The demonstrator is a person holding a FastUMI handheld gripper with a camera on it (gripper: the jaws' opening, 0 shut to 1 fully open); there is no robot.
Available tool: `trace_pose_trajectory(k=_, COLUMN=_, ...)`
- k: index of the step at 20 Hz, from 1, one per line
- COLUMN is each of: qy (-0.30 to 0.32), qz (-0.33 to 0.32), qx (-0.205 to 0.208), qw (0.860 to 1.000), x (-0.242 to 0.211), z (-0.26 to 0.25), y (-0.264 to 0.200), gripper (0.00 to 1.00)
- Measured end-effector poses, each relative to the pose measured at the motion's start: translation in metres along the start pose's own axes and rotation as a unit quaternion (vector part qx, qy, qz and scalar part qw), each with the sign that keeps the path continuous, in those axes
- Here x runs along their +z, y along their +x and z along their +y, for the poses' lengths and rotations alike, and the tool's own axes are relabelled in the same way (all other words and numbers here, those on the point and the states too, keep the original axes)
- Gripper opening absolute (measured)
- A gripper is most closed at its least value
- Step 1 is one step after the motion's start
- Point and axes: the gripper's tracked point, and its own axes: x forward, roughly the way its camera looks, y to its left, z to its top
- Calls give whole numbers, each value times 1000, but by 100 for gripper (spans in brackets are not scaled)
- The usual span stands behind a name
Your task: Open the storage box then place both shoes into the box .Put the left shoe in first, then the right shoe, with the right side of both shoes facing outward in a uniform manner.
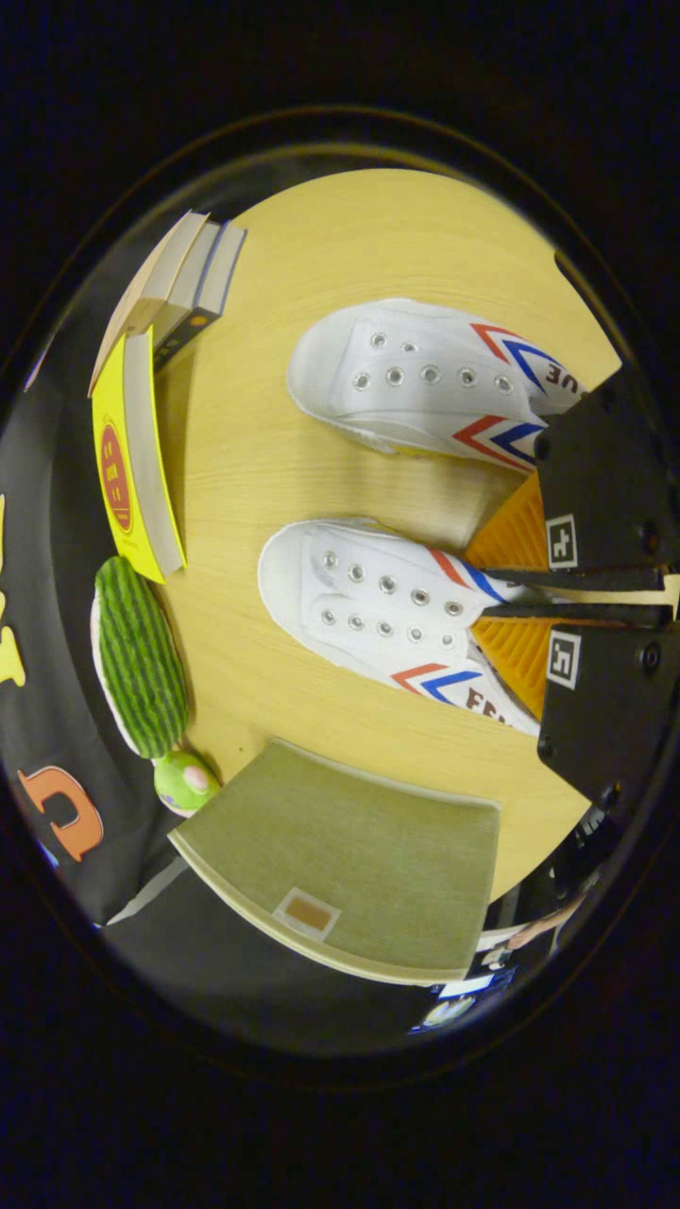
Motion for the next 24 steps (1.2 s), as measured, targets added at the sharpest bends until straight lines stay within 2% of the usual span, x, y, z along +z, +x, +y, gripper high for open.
trace_pose_trajectory(k=2, qy=16, qz=-10, qx=17, qw=1000, x=1, z=0, y=-4, gripper=6)
trace_pose_trajectory(k=7, qy=33, qz=-39, qx=43, qw=998, x=4, z=9, y=-23, gripper=6)
trace_pose_trajectory(k=12, qy=54, qz=-85, qx=82, qw=991, x=21, z=31, y=-65, gripper=6)
trace_pose_trajectory(k=21, qy=29, qz=-184, qx=82, qw=979, x=70, z=92, y=-160, gripper=6)
trace_pose_trajectory(k=24, qy=31, qz=-221, qx=90, qw=971, x=93, z=127, y=-170, gripper=6)
